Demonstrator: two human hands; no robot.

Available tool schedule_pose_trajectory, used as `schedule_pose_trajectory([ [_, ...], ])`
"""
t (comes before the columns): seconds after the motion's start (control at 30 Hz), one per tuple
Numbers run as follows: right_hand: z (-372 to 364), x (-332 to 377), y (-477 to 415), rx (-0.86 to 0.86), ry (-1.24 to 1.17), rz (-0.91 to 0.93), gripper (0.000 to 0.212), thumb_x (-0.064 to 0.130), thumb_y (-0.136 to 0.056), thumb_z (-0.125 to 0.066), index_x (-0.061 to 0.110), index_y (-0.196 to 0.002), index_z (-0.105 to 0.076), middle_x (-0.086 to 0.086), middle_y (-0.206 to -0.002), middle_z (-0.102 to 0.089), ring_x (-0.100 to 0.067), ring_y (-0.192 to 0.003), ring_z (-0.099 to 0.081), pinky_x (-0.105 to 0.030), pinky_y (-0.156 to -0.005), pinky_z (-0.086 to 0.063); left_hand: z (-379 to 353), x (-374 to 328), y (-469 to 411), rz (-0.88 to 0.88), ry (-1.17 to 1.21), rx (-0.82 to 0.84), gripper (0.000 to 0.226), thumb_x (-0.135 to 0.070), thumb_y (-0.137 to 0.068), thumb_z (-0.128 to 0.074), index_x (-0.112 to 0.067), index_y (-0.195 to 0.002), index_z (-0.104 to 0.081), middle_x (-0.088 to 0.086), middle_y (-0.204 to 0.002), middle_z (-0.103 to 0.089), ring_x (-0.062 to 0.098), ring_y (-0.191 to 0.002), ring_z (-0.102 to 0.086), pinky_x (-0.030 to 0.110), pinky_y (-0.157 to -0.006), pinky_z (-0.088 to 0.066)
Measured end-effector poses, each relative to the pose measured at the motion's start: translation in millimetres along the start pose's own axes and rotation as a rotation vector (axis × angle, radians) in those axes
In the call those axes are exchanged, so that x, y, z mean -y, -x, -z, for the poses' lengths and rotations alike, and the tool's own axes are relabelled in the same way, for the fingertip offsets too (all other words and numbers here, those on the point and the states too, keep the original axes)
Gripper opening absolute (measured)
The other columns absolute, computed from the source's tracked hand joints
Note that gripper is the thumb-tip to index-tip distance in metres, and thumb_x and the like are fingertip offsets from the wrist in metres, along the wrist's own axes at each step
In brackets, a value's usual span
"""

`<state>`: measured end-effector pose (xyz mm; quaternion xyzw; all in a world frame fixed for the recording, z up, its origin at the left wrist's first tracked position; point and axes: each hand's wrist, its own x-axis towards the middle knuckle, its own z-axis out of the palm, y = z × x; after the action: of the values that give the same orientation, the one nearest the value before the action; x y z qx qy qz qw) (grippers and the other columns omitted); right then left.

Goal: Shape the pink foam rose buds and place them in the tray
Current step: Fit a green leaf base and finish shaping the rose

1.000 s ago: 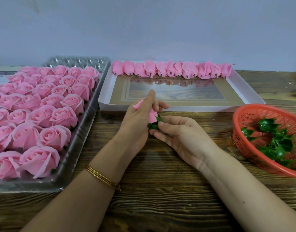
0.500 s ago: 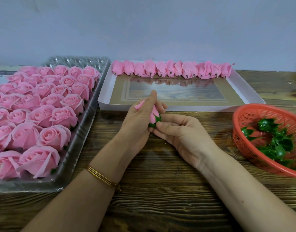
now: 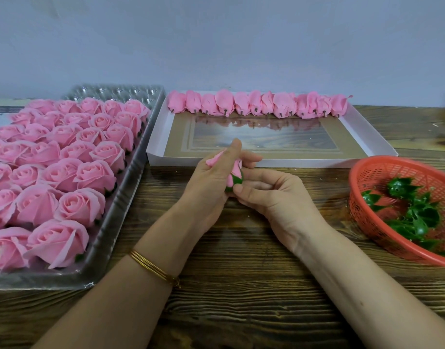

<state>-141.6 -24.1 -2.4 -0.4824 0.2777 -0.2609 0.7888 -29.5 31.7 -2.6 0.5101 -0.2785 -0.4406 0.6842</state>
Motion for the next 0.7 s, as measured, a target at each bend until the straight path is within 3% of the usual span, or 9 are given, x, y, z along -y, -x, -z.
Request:
schedule_pose_trajectory([
  [0.3, 0.2, 1.7, -0.9, 0.031, -0.04, -0.018, 0.046, 0.0, -0.058, -0.072, -0.006, -0.104, -0.07, -0.022, -0.092, -0.073, -0.026, -0.087, -0.071, -0.026, -0.075, -0.058, -0.4, -0.9, 0.8, 0.016, 0.016, 0.032, 0.038, -0.047, -0.084, -0.055, -0.017, -0.074, -0.075, 0.005, -0.08, -0.074, 0.015, -0.078, -0.071, 0.027, -0.07, -0.057],
  [0.5, 3.0, 5.8, -3.1, 0.079, -0.145, -0.127, 0.026, 0.0, -0.078, -0.064, -0.004, -0.103, -0.07, -0.014, -0.093, -0.074, -0.017, -0.082, -0.071, -0.024, -0.085, -0.055, 0.8, -2.4, 1.4, 0.001, 0.033, 0.026, 0.038, -0.046, -0.082, -0.055, -0.014, -0.075, -0.075, -0.002, -0.075, -0.071, 0.006, -0.075, -0.069, 0.019, -0.067, -0.054],
  [0.7, 4.6, 4.5, -2.9, 0.068, -0.097, -0.127, 0.035, 0.009, -0.065, -0.07, 0.003, -0.1, -0.074, -0.01, -0.091, -0.074, -0.014, -0.081, -0.069, -0.02, -0.077, -0.057, -0.2, -1.3, 0.9, 0.006, 0.002, 0.036, 0.039, -0.05, -0.081, -0.054, -0.018, -0.075, -0.077, -0.005, -0.079, -0.072, 0.006, -0.082, -0.068, 0.02, -0.072, -0.054],
])
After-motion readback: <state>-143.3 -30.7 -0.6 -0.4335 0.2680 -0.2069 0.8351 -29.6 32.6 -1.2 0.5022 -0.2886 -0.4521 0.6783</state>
